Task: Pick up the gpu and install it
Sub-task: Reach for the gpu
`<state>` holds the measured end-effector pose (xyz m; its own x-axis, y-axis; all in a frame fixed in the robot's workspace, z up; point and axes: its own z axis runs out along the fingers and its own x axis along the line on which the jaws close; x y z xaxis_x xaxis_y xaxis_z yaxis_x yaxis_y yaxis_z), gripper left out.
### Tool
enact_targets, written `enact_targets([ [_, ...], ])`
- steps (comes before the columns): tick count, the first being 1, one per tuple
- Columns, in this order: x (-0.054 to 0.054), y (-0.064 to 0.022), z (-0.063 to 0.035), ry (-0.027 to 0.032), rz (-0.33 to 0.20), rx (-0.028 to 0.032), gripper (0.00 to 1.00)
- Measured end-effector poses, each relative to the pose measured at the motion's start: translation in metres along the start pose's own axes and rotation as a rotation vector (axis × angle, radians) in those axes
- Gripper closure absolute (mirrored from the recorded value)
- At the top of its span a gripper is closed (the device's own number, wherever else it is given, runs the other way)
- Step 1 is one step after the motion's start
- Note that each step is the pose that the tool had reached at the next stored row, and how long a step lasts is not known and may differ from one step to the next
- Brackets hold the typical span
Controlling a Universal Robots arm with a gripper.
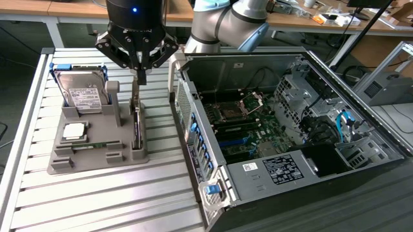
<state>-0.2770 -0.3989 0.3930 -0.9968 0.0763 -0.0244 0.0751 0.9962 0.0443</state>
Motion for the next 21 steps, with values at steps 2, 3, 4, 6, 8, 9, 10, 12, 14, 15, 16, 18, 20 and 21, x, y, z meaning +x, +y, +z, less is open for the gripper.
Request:
enact_targets([
  [2,0.001,-0.0001,0.0,0.0,0.0,0.0,0.89],
  [3,0.002,-0.0001,0.0,0.0,0.0,0.0,0.89],
  [4,0.002,-0.0002,0.0,-0.0001,0.0,0.0,0.89],
  [6,0.003,-0.0003,-0.0001,0.0,0.0,0.0,0.89],
  [8,0.004,-0.0003,-0.0001,0.0,0.0,0.0,0.89],
  [9,0.005,-0.0004,-0.0001,0.0,0.0,0.0,0.89],
  [10,0.005,-0.0004,-0.0001,0.0,0.0,-0.0001,0.89],
  [12,0.006,-0.0005,-0.0001,0.0,0.0,-0.0001,0.89],
  [14,0.007,-0.0006,-0.0001,0.0,0.0,-0.0001,0.89],
  [15,0.008,-0.0006,-0.0002,0.0,0.0,0.0,0.89],
  [16,0.008,-0.0006,-0.0002,0.0,0.0,-0.0001,0.89],
  [18,0.009,-0.0007,-0.0002,0.0,0.0,-0.0001,0.89],
  [20,0.011,-0.0008,-0.0002,0.0,0.0,0.0,0.89],
  [21,0.012,-0.0009,-0.0002,0.0,0.0,0.0,0.89],
])
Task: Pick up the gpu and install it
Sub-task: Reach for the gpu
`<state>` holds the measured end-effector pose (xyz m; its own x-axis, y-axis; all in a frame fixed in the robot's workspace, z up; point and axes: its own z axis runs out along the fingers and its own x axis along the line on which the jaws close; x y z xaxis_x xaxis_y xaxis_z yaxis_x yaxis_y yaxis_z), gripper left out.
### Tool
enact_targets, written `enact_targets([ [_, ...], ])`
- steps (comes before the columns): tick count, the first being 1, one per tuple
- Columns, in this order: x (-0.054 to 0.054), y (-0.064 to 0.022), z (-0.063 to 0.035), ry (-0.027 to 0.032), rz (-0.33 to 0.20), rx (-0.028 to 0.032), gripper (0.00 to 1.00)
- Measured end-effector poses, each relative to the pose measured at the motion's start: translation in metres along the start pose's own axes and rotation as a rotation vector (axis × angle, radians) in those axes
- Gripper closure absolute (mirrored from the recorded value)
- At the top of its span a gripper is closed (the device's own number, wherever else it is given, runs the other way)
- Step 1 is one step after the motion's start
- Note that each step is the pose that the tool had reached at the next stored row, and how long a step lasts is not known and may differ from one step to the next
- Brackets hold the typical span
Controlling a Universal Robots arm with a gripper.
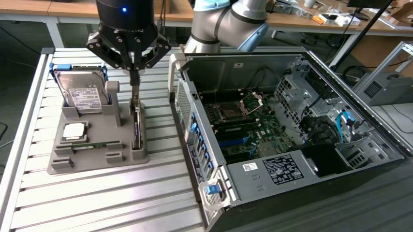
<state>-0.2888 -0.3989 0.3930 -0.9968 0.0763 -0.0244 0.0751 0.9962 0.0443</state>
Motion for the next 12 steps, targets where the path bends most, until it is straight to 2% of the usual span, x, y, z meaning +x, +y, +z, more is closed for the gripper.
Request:
enact_targets([
  [12,0.0097,-0.0007,-0.0002,-0.0001,0.0,0.0,0.89],
])
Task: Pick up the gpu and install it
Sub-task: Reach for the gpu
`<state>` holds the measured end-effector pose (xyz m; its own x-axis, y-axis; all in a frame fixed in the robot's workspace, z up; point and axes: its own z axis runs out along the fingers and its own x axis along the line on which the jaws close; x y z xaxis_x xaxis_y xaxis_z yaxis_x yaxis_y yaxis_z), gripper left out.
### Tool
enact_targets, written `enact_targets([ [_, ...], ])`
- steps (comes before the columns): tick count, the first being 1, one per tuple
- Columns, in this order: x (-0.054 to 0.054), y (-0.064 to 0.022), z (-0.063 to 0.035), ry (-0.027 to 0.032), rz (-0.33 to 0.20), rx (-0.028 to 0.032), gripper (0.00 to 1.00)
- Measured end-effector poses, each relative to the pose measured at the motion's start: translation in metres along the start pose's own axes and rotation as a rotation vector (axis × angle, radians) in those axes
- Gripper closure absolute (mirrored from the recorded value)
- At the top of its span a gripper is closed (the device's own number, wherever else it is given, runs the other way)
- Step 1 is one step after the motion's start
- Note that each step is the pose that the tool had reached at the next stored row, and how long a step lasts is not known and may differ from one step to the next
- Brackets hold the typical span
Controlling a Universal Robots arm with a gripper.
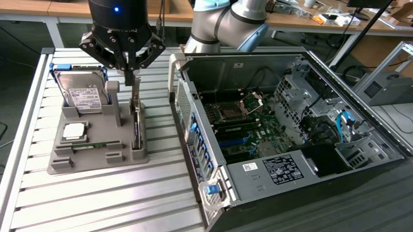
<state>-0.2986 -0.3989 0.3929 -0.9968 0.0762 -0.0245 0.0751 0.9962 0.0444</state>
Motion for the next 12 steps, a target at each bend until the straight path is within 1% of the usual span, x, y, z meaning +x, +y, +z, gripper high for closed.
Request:
enact_targets([
  [12,0.0082,-0.0006,-0.0002,0.0,0.0,0.0,0.89],
])
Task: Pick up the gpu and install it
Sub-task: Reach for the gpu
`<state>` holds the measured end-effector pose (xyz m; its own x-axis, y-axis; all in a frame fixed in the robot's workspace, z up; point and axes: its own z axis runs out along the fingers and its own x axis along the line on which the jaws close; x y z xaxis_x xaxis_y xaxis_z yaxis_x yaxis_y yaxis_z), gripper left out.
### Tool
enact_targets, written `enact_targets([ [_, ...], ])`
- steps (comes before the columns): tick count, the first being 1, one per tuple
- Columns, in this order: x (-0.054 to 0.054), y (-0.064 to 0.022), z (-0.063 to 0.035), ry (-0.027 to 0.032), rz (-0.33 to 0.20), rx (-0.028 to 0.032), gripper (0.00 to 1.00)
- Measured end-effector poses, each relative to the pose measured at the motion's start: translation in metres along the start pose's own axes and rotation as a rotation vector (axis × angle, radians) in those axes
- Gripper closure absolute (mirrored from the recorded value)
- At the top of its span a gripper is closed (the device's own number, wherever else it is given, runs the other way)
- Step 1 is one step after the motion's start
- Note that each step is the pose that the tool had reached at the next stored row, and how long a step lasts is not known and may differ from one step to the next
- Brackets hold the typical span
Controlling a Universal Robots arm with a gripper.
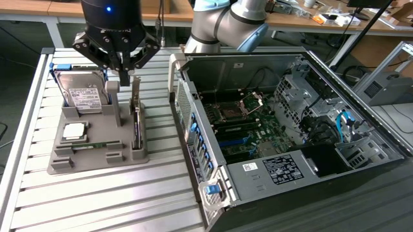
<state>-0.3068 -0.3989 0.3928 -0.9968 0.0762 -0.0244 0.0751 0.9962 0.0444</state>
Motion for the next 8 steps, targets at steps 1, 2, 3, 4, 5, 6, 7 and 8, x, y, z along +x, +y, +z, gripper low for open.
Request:
enact_targets([
  [1,0.0009,-0.0001,0.0,0.0,0.0,0.0,0.89],
  [2,0.0018,-0.0002,0.0,0.0,0.0,0.0,0.89],
  [3,0.0025,-0.0002,-0.0001,0.0,0.0,0.0,0.89],
  [4,0.0031,-0.0002,-0.0001,0.0,0.0,0.0,0.89],
  [5,0.0039,-0.0003,-0.0001,0.0,0.0,0.0,0.89],
  [6,0.0045,-0.0003,-0.0001,0.0,0.0,0.0,0.89],
  [7,0.0053,-0.0004,-0.0001,0.0,0.0,0.0,0.89],
  [8,0.0059,-0.0005,-0.0001,0.0,0.0,0.0,0.89],
])
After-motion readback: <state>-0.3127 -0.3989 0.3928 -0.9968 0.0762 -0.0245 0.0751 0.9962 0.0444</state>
